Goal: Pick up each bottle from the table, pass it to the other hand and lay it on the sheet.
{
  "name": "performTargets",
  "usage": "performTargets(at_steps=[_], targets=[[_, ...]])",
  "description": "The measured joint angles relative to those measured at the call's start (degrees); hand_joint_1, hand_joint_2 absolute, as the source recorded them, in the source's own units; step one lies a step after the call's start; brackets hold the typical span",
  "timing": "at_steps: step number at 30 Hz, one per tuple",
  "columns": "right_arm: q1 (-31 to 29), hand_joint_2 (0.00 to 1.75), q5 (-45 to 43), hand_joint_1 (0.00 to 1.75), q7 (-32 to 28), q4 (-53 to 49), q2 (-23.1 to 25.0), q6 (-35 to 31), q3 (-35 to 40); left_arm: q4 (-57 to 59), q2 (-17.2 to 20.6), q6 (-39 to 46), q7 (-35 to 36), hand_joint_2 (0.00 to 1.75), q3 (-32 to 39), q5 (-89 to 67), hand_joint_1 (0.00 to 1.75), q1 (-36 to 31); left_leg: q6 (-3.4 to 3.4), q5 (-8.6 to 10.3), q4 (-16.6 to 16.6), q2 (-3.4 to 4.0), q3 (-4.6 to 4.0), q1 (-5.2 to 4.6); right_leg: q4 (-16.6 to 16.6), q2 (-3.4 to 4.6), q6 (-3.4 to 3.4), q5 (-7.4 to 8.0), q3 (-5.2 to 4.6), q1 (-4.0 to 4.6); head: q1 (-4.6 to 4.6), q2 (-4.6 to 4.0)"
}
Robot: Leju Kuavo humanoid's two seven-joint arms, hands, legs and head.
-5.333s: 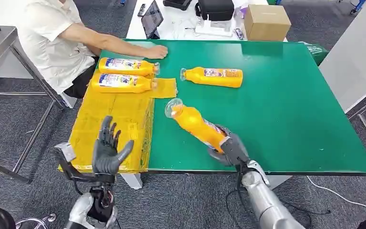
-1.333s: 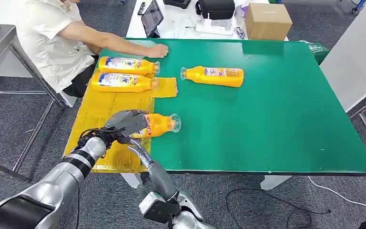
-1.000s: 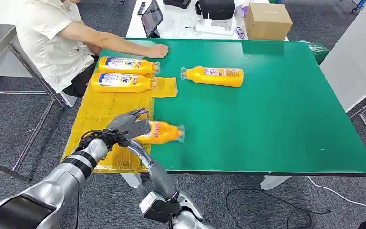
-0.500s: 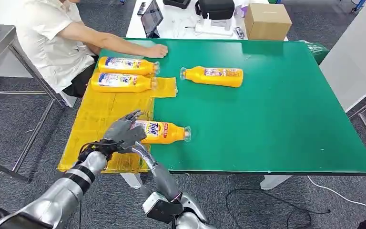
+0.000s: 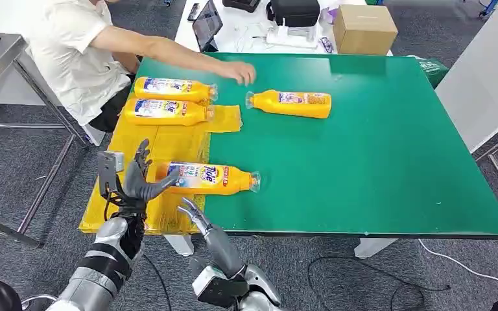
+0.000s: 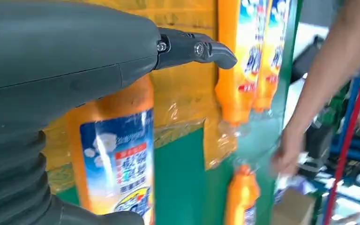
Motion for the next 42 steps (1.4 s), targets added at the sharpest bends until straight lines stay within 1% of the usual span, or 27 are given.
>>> performTargets(at_steps=[5, 6, 8, 9, 12, 14, 16, 18, 20, 22, 24, 27, 30, 32, 38, 41, 42], targets=[[-0.35, 0.0, 0.17, 0.0, -0.02, 0.0, 0.0, -0.02, 0.61, 0.0, -0.44, 0.11, -0.17, 1.75, 1.37, 0.79, 0.0, -0.03, 0.0, -0.01, 0.0, 0.0, -0.01, -0.02, 0.0, 0.0, 0.0, 0.0, 0.0, -0.02, 0.0, 0.0], [-0.41, 1.75, 0.17, 0.0, 0.0, 0.0, 0.0, -0.02, 0.7, 0.0, -0.48, 0.11, -0.2, 1.75, 1.53, 0.78, 0.0, -0.03, 0.0, -0.01, 0.0, 0.0, -0.01, -0.02, 0.0, 0.0, 0.0, 0.0, 0.0, -0.02, -0.02, 0.0], [-0.48, 1.75, 0.24, 0.0, -0.02, -0.02, -0.04, -0.81, 0.85, -0.29, -0.5, 0.2, -0.68, 1.75, 1.64, 1.31, 0.0, 0.17, 0.0, -0.02, 0.0, 0.0, -0.01, -0.02, 0.0, 0.0, 0.0, 0.0, -0.01, -0.02, -0.02, 0.0], [-0.47, 1.75, 0.44, 0.0, 0.0, -0.2, -0.17, -2.26, 0.87, -1.13, -0.5, 0.41, -1.22, 1.75, 1.64, 1.85, 0.0, 0.54, 0.0, -0.02, 0.0, 0.01, -0.01, -0.02, 0.0, 0.0, 0.0, 0.0, -0.01, -0.02, -0.02, 0.0], [-0.45, 1.75, 2.89, 0.0, -0.02, -0.66, -1.36, -8.73, 0.15, -6.48, -0.46, 2.58, -2.93, 1.75, 0.65, 1.15, 0.0, 3.65, -0.01, -0.03, 0.0, 0.01, -0.01, -0.02, -0.01, 0.01, 0.0, 0.0, -0.01, -0.02, -0.04, 0.0], [-0.37, 1.75, 7.99, 0.0, 0.04, -0.63, -2.87, -13.93, -2.74, -12.29, -0.46, 4.62, -4.05, 1.75, -0.75, -0.88, 0.0, 7.29, 0.0, -0.03, 0.0, -0.01, -0.03, -0.03, -0.02, 0.0, 0.01, -0.01, -0.01, -0.03, 0.02, 0.0], [-0.19, 1.75, 16.48, 0.0, 0.57, -0.61, -4.41, -16.61, -7.63, -17.55, -0.41, 6.94, -5.39, 1.75, -2.15, -3.85, 0.0, 11.07, 0.02, -0.06, 0.0, 0.0, -0.03, -0.07, -0.04, 0.0, 0.01, -0.01, -0.01, -0.05, 0.0, 0.0], [0.58, 1.75, 28.44, 0.0, 1.25, -0.61, -5.71, -16.87, -14.47, -22.91, -0.41, 10.3, -7.46, 1.75, -3.41, -8.86, 0.0, 14.81, 0.04, -0.08, 0.01, 0.0, -0.04, -0.1, -0.05, -0.01, 0.01, -0.01, -0.02, -0.07, -0.02, 0.0], [1.7, 1.75, 38.46, 0.0, 1.71, -0.63, -6.6, -16.92, -22.42, -26.91, -0.41, 13.86, -9.53, 1.75, -4.09, -12.8, 0.0, 17.63, 0.05, -0.08, 0.01, -0.1, -0.06, -0.1, -0.06, -0.06, 0.03, -0.02, 0.0, -0.07, 0.0, 0.0], [2.57, 1.75, 44.42, 0.0, 1.79, -0.68, -7.25, -17.05, -29.84, -31.11, -0.41, 16.65, -10.51, 1.75, -4.31, -15.45, 0.0, 20.2, 0.05, -0.1, 0.01, -0.08, -0.05, -0.09, -0.06, -0.07, 0.03, -0.02, 0.0, -0.06, -0.02, 0.0], [3.44, 1.75, 48.33, 0.0, 1.84, -1.09, -7.72, -17.14, -35.4, -34.19, -0.41, 17.95, -10.89, 1.75, -4.29, -16.09, 0.0, 21.96, 0.05, -0.1, 0.01, -0.07, -0.05, -0.08, -0.06, -0.06, 0.03, -0.02, 0.0, -0.05, -0.02, 0.0], [4.49, 1.75, 55.34, 0.0, 2.79, -2.62, -8.11, -17.16, -42.57, -38.29, -0.52, 19.97, -11.5, 1.75, -4.26, -16.29, 0.0, 24.19, 0.05, -0.09, 0.01, -0.07, -0.04, -0.07, -0.06, -0.06, 0.02, -0.02, -0.01, -0.04, -0.04, 0.0], [4.89, 1.75, 63.66, 0.0, 5.62, -5.01, -8.42, -17.18, -47.11, -40.5, -0.87, 20.72, -11.52, 1.75, -4.22, -16.26, 0.0, 25.26, 0.05, -0.09, 0.01, -0.06, -0.04, -0.07, -0.06, -0.06, 0.02, -0.02, 0.0, -0.04, -0.04, 0.0], [4.88, 1.75, 65.38, 0.0, 6.45, -6.28, -8.61, -17.18, -48.99, -41.29, -0.98, 20.72, -11.52, 1.75, -4.22, -16.26, 0.0, 25.76, 0.05, -0.09, 0.01, -0.06, -0.03, -0.07, -0.06, -0.06, 0.02, -0.02, 0.02, -0.04, -0.02, 0.0], [5.02, 1.75, 66.27, 0.0, 7.25, -8.13, -8.76, -17.18, -51.49, -42.56, -1.29, 20.72, -11.52, 1.75, -4.18, -16.26, 0.0, 26.2, 0.05, -0.09, 0.01, -0.06, -0.04, -0.08, -0.06, -0.06, 0.03, -0.02, 0.03, -0.05, -0.02, 0.0], [4.37, 1.75, 67.49, 0.0, 11.02, -7.91, -9.16, -17.18, -51.41, -42.56, -1.46, 20.65, -11.45, 1.75, -4.18, -16.15, 0.0, 26.19, 0.05, -0.09, 0.01, -0.06, -0.04, -0.07, -0.06, -0.06, 0.03, -0.02, 0.04, -0.05, -0.07, 0.0], [3.8, 1.75, 67.36, 0.0, 13.15, -7.43, -9.69, -17.18, -50.97, -42.56, -1.53, 20.46, -11.32, 1.75, -4.18, -15.98, 0.0, 26.18, 0.05, -0.09, 0.01, -0.06, -0.04, -0.07, -0.06, -0.05, 0.03, -0.01, 0.04, -0.05, -0.02, 0.0]])
